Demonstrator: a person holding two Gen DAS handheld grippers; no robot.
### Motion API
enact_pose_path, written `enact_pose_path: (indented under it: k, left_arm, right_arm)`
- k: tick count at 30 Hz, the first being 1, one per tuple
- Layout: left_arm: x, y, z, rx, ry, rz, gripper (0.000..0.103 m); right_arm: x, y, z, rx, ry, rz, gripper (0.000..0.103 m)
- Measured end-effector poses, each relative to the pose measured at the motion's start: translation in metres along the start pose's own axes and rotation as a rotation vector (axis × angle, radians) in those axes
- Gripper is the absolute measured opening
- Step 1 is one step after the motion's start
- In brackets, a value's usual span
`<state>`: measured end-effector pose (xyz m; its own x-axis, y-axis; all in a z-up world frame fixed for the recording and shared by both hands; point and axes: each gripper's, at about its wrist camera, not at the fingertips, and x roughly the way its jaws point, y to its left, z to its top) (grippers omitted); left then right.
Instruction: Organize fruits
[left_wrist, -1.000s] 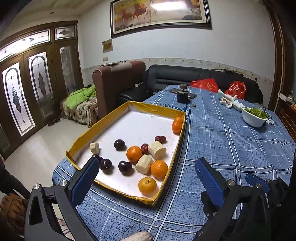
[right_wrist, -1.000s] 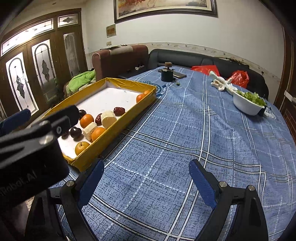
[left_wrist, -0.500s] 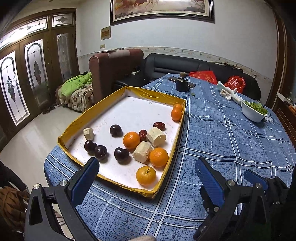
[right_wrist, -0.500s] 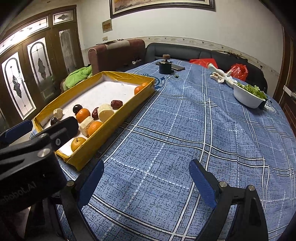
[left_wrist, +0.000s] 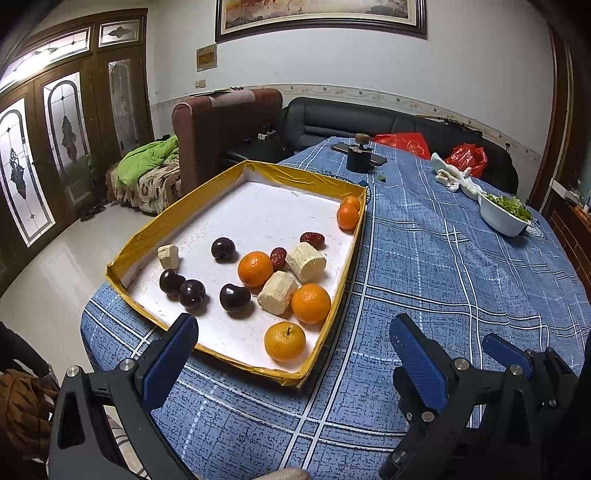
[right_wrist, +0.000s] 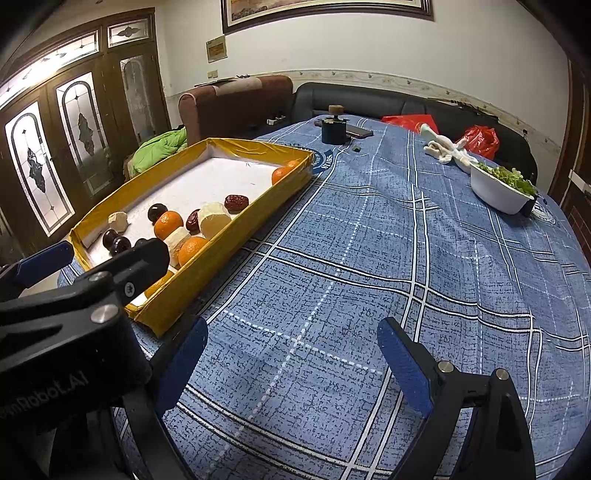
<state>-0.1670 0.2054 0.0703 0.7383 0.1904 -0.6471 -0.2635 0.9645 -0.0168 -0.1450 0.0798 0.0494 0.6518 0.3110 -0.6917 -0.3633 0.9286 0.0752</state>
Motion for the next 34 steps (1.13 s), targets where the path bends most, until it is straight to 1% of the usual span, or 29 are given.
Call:
enact_pose_path:
  k: [15, 22, 29, 34]
  left_arm:
    - [0.003, 0.002, -0.003, -0.004, 0.021, -0.018, 0.103]
    - [0.008, 0.007, -0.005, -0.016, 0.043, -0.023, 0.103]
    - [0.003, 0.01, 0.0, -0.017, 0.014, 0.003, 0.103]
    - [-0.003, 0.005, 0.006, -0.009, 0.008, -0.005, 0.103]
  right_arm:
    - [0.005, 0.006, -0.005, -0.022, 0.02, 0.003, 0.096]
    - [0.005, 0.007, -0.005, -0.024, 0.022, 0.001, 0.096]
    - [0.003, 0.008, -0.003, -0.038, 0.006, -0.023, 0.096]
    - [-0.003, 0.002, 0.001, -0.037, -0.009, -0.04, 0.096]
